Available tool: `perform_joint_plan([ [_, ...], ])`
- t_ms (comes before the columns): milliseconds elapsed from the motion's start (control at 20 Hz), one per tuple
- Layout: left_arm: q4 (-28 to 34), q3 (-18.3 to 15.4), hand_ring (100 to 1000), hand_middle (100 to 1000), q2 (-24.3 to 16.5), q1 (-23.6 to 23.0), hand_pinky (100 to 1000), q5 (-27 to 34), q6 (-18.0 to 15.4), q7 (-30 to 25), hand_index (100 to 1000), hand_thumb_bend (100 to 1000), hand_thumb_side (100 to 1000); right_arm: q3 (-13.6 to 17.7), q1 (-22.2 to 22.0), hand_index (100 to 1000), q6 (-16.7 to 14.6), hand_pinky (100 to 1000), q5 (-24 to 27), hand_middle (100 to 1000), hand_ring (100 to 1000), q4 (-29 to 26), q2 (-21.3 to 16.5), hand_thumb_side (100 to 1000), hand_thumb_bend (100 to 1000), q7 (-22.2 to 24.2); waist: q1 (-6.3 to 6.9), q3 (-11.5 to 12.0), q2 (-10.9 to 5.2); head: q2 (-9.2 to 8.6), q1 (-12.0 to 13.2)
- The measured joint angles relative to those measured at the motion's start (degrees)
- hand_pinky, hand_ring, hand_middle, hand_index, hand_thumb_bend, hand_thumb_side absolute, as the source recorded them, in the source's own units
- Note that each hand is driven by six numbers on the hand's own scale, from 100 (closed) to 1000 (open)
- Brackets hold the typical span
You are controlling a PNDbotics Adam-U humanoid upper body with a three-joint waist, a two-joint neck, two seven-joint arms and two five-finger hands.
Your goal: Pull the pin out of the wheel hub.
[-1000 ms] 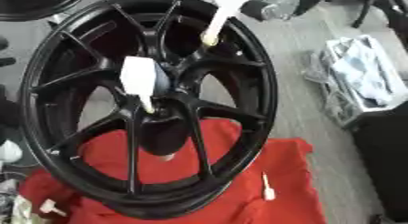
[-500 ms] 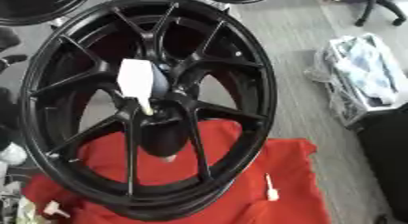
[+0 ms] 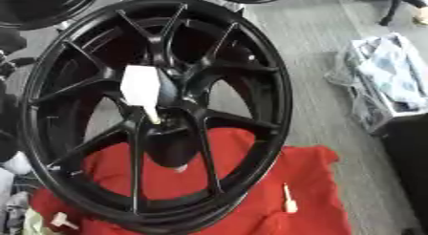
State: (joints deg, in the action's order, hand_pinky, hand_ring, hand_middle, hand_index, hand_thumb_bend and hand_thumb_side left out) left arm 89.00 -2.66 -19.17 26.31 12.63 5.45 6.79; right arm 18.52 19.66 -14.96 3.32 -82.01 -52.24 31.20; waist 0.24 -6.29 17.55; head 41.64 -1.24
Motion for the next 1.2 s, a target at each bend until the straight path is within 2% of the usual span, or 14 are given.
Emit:
perform_joint_plan([
  [300, 0.03, 0.03, 825, 649, 0.02, 0.18, 730, 0.03, -0.02, 0.0, 691, 143, 836, 4.05, -9.17, 992, -4.29, 995, -5.7, 768, 842, -3.74, 5.62, 100, 100, -0.99, -0.05, 1.15, -0.02, -0.01, -0.64],
  [550, 0.04, 0.33, 826, 649, 0.06, 0.34, 731, 0.03, 0.12, -0.23, 691, 144, 836, 5.8, -15.59, 978, -4.58, 984, -8.16, 746, 819, -7.28, 8.24, 100, 100, -5.19, -0.07, 1.83, -0.07, 0.01, -1.61],
  [600, 0.04, 0.39, 826, 648, 0.07, 0.36, 731, 0.03, 0.14, -0.26, 691, 144, 836, 5.89, -15.89, 962, -4.13, 971, -8.12, 723, 802, -7.8, 8.55, 196, 100, -6.02, -0.07, 1.84, -0.08, 0.01, -1.73],
  [650, 0.04, 0.4, 826, 648, 0.07, 0.37, 731, 0.03, 0.17, -0.29, 691, 144, 836, 5.99, -16.04, 939, -3.46, 960, -7.83, 695, 789, -8.23, 8.85, 373, 100, -6.9, -0.06, 1.87, -0.08, 0.01, -1.84],
  [700, 0.04, 0.4, 826, 648, 0.08, 0.37, 730, 0.03, 0.18, -0.31, 691, 143, 836, 6.07, -16.11, 895, -2.7, 940, -7.29, 652, 762, -8.62, 9.18, 450, 100, -7.83, -0.05, 1.89, -0.08, 0.01, -1.89],
  [800, 0.04, 0.41, 826, 649, 0.08, 0.38, 730, 0.03, 0.2, -0.34, 691, 143, 835, 6.05, -15.98, 870, -0.91, 926, -5.79, 623, 737, -9.39, 9.99, 485, 100, -9.8, 0.01, 1.93, -0.08, 0.01, -1.96],
  [1050, 0.04, 0.42, 826, 649, 0.11, 0.44, 730, 0.03, 0.17, -0.44, 691, 143, 835, 4.95, -15.36, 870, 4.26, 926, -0.78, 623, 737, -12.41, 11.23, 485, 100, -14.98, 0.12, 2.07, -0.09, 0.01, -2.19],
  [1100, 0.04, 0.43, 826, 649, 0.12, 0.45, 730, 0.03, 0.17, -0.47, 690, 142, 833, 4.65, -15.35, 848, 5.17, 921, 0.24, 586, 689, -13.1, 11.23, 610, 100, -15.86, 0.16, 2.11, -0.1, 0.01, -2.27],
  [1200, 0.05, 0.74, 826, 649, 0.66, 0.55, 730, 0.05, 0.14, -0.66, 690, 141, 831, 3.57, -14.1, 841, 6.13, 915, 2.17, 574, 669, -14.73, 11.93, 600, 100, -17.5, 0.71, 2.93, -0.22, 0.01, -2.79],
])
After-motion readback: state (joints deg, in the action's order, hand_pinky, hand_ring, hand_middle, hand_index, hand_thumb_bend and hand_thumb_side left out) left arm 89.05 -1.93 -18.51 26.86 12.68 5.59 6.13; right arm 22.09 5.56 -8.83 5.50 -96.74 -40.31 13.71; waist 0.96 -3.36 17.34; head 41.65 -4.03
